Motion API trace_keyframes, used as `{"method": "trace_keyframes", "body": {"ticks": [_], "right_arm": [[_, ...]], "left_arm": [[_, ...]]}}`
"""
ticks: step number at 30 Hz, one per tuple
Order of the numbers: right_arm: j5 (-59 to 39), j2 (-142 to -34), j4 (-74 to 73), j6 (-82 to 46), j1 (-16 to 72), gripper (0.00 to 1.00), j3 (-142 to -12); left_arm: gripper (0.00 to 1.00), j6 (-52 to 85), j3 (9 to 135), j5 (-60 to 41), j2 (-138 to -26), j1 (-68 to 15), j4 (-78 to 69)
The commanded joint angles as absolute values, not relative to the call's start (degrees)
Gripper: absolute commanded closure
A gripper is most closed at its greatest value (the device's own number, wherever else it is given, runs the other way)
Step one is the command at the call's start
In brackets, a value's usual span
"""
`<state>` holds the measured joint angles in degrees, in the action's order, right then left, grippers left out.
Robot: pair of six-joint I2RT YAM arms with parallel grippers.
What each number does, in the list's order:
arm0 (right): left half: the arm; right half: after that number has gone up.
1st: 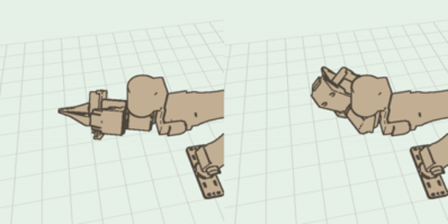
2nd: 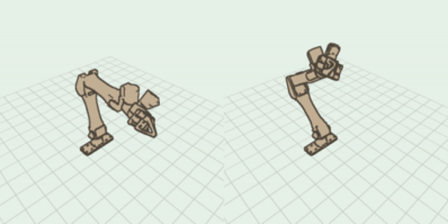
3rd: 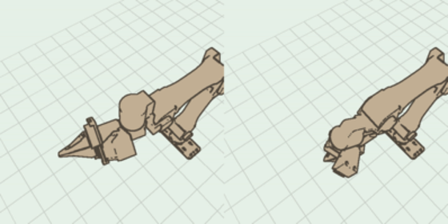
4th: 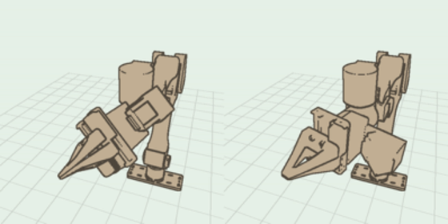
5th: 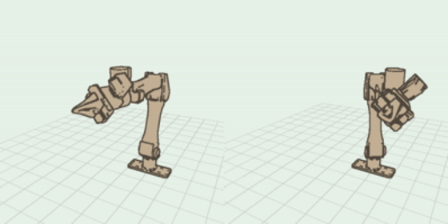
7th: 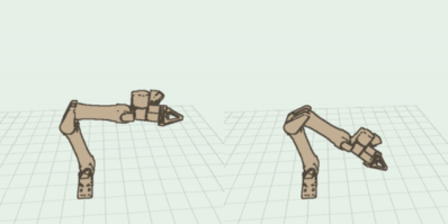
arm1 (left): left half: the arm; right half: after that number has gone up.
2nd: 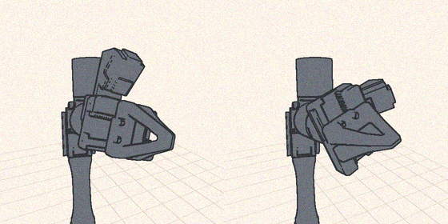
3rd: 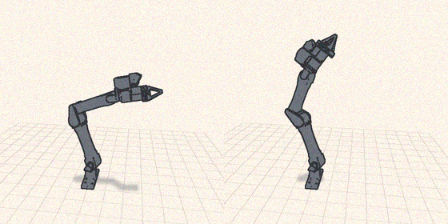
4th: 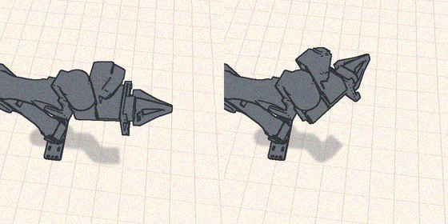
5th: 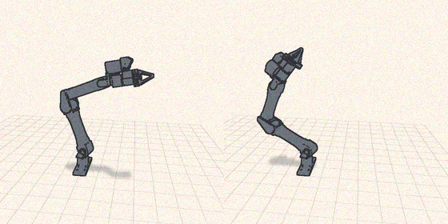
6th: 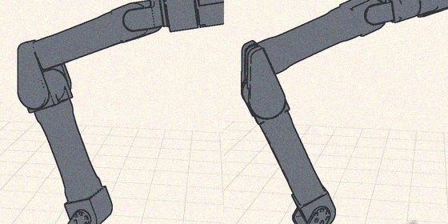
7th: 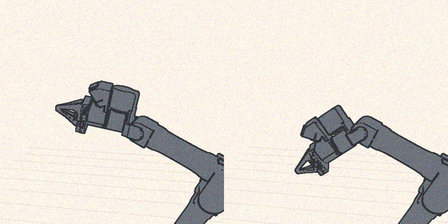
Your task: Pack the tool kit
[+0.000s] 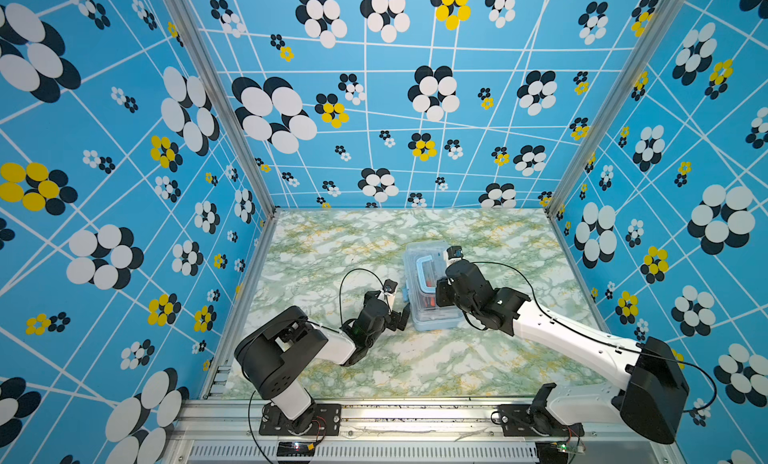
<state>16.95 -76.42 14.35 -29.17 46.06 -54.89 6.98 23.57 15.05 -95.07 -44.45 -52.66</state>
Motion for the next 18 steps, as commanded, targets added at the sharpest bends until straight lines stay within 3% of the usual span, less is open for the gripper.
{"method": "trace_keyframes", "body": {"ticks": [1, 18], "right_arm": [[16.5, -77.0, 14.9, -29.5, 45.4, 0.91, -54.8], [15.3, -79.1, 14.6, -29.3, 44.4, 0.95, -55.8]], "left_arm": [[0.01, 7.4, 23.1, 14.6, -97.6, -45.0, -61.1], [0.01, 2.2, 29.5, 26.2, -109.1, -48.8, -66.1]]}}
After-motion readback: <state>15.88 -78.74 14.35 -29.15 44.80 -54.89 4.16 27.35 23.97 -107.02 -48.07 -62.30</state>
